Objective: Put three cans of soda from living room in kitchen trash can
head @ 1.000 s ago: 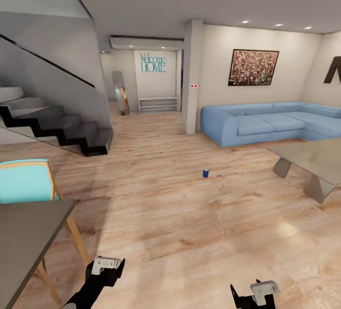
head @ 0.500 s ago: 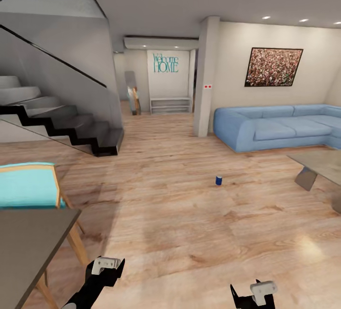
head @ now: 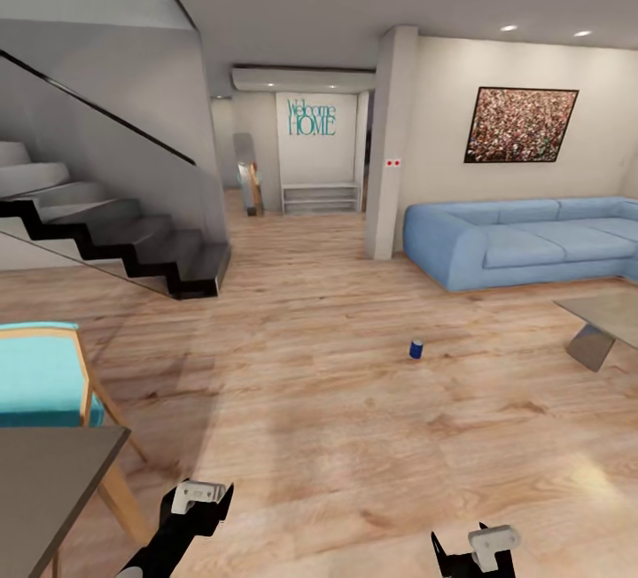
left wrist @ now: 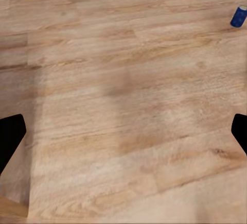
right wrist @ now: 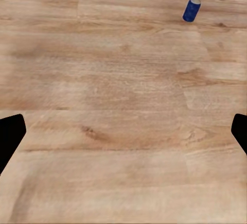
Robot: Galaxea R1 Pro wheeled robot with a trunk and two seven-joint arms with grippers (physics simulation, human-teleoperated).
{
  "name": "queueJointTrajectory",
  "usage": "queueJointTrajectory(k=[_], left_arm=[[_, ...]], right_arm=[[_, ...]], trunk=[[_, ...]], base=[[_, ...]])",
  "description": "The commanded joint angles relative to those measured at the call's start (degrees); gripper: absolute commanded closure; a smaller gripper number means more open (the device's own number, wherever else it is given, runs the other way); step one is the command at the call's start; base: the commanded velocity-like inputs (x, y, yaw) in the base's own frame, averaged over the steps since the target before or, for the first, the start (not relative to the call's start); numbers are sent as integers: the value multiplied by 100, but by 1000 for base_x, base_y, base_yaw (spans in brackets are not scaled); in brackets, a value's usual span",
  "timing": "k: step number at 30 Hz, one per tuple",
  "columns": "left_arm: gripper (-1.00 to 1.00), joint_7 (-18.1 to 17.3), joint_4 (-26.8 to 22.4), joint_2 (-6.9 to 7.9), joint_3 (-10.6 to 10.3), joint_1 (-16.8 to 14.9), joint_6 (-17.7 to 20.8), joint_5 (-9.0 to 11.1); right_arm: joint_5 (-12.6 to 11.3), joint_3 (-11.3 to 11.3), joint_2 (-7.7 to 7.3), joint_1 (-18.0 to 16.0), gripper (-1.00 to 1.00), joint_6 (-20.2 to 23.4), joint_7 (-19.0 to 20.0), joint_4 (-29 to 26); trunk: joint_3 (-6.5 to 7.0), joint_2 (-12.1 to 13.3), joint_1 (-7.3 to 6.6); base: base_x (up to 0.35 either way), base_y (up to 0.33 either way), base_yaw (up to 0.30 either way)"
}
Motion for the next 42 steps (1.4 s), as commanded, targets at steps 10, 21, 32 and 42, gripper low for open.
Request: queueJointTrajectory(k=[10,21,32,42], left_arm=[[-100,-1,-5,0,0,1,0,4],[-100,1,-3,0,0,1,0,3],[-100,1,-4,-2,0,1,0,2],[-100,1,-3,-2,0,1,0,0]], right_arm=[[0,-16,0,0,-100,-3,1,0],[7,-5,0,0,-100,-3,1,0],[6,-4,0,0,-100,-3,1,0],[6,-4,0,0,-100,-3,1,0]], trunk=[[0,0,0],[0,0,0],[17,0,0],[26,0,0]], base=[[323,0,0],[323,0,88],[317,0,223],[313,-12,230]])
